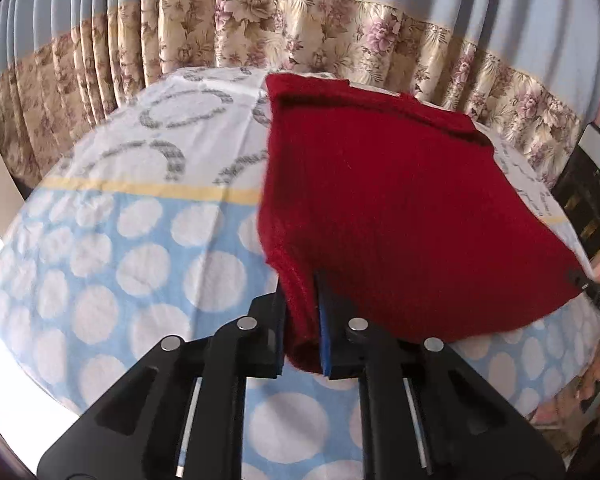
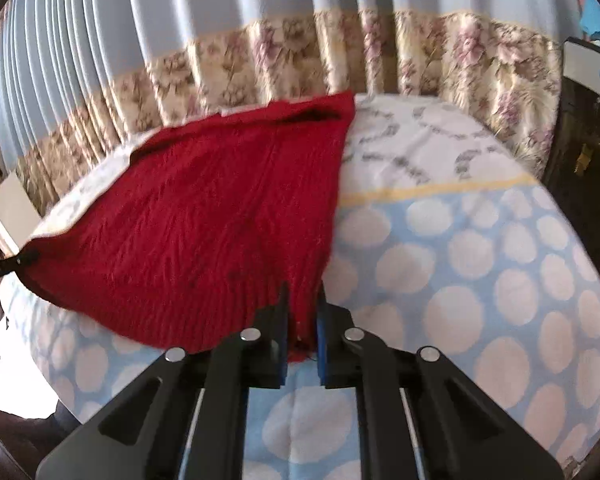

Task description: Fold small clothes

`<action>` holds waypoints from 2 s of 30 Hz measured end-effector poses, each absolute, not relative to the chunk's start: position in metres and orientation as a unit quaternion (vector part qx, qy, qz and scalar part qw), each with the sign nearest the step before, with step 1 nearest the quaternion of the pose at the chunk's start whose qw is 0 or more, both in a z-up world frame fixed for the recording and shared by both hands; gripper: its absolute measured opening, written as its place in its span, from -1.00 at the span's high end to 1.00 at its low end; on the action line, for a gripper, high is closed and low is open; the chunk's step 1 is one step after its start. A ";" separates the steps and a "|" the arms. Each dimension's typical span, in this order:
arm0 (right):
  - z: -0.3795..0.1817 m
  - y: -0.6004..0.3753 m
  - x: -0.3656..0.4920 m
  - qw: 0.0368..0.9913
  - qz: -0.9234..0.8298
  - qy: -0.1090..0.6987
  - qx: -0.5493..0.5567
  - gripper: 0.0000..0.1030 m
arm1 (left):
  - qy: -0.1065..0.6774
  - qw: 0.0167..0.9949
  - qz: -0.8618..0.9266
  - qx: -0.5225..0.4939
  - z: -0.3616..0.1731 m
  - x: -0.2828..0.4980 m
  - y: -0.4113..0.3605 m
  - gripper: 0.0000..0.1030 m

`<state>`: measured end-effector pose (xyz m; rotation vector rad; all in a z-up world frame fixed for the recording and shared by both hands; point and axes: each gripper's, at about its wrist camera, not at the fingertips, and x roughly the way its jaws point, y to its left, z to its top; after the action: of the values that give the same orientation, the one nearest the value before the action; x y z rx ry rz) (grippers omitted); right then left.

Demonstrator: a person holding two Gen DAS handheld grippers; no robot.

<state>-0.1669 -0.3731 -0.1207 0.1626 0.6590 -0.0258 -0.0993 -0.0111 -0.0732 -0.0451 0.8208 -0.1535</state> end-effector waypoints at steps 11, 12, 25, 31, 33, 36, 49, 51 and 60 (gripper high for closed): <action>-0.084 -0.382 -0.163 0.953 0.005 0.291 0.088 0.83 | 0.366 0.928 -0.070 0.011 -0.042 -0.087 -0.002 0.83; -0.080 -0.382 -0.160 0.954 0.005 0.288 0.088 0.83 | 0.363 0.929 -0.072 0.015 -0.037 -0.081 -0.003 0.83; -0.008 -0.408 -0.034 0.961 0.024 0.258 0.099 0.83 | 0.327 0.944 -0.052 0.021 0.009 0.069 -0.018 0.81; 0.003 -0.418 0.062 0.957 0.010 0.268 0.110 0.83 | 0.331 0.943 -0.025 0.027 0.010 0.158 -0.039 0.81; 0.001 -0.422 0.095 0.954 0.004 0.277 0.115 0.83 | 0.341 0.939 -0.019 0.022 0.008 0.193 -0.046 0.81; -0.008 -0.428 0.152 0.949 -0.012 0.293 0.112 0.83 | 0.348 0.937 -0.007 0.033 0.004 0.234 -0.056 0.81; -0.069 -0.436 0.300 0.917 -0.062 0.379 0.107 0.62 | 0.398 0.912 0.076 0.065 -0.049 0.388 -0.066 0.82; -0.065 -0.445 0.301 0.915 -0.098 0.376 0.112 -0.61 | 0.398 0.912 0.084 0.061 -0.047 0.389 -0.056 0.81; -0.033 -0.433 0.271 0.937 -0.041 0.342 0.048 -0.64 | 0.371 0.924 0.006 0.090 -0.025 0.342 -0.070 0.43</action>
<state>0.2707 -0.4330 -0.0326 0.0987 0.6991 -0.0832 0.3419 -0.0704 -0.0248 0.1856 0.7620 0.0118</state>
